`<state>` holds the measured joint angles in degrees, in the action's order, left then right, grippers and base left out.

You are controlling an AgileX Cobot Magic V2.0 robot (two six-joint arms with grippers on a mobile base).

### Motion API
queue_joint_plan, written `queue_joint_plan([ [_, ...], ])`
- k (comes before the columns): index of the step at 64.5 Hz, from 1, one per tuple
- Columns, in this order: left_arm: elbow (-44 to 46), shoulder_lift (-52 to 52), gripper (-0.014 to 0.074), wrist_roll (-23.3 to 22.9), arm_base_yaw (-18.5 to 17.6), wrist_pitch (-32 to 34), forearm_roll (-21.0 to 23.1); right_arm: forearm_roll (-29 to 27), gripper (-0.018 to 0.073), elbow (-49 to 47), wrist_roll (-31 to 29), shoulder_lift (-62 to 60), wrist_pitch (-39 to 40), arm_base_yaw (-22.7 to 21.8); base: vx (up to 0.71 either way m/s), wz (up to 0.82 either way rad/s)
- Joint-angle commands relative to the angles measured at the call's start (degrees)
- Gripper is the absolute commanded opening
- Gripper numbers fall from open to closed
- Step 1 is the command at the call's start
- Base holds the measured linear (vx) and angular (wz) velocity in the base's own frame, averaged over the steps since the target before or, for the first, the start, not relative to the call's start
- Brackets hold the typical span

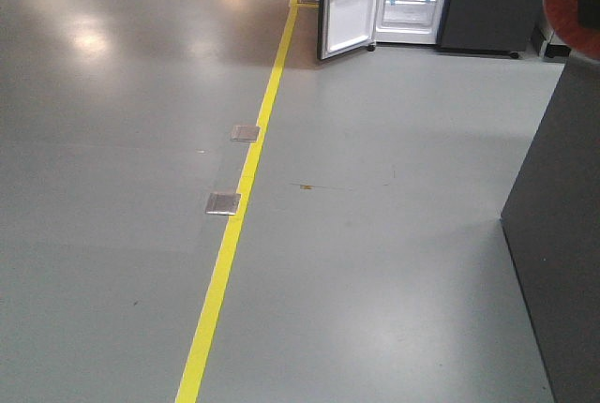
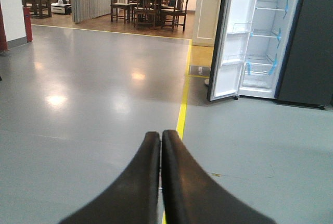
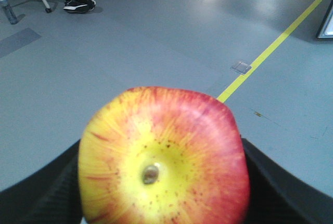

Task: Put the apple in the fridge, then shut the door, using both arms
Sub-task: 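Drive toward the open white refrigerator with the apple held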

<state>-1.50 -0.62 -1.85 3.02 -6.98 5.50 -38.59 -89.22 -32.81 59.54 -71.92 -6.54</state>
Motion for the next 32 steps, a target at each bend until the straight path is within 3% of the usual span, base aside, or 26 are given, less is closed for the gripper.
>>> queue_joint_plan([
  [1, -1.59, -0.80, -0.0006, -0.50, -0.38, 3.88, 0.19, -2.69, -0.0006, -1.75, -0.12, -0.48, 3.56, -0.09, 0.20, -0.06],
  [32, -1.59, -0.80, -0.0006, -0.50, -0.38, 3.88, 0.19, -2.69, -0.0006, -1.75, -0.12, -0.48, 3.56, -0.09, 0.21, -0.03],
])
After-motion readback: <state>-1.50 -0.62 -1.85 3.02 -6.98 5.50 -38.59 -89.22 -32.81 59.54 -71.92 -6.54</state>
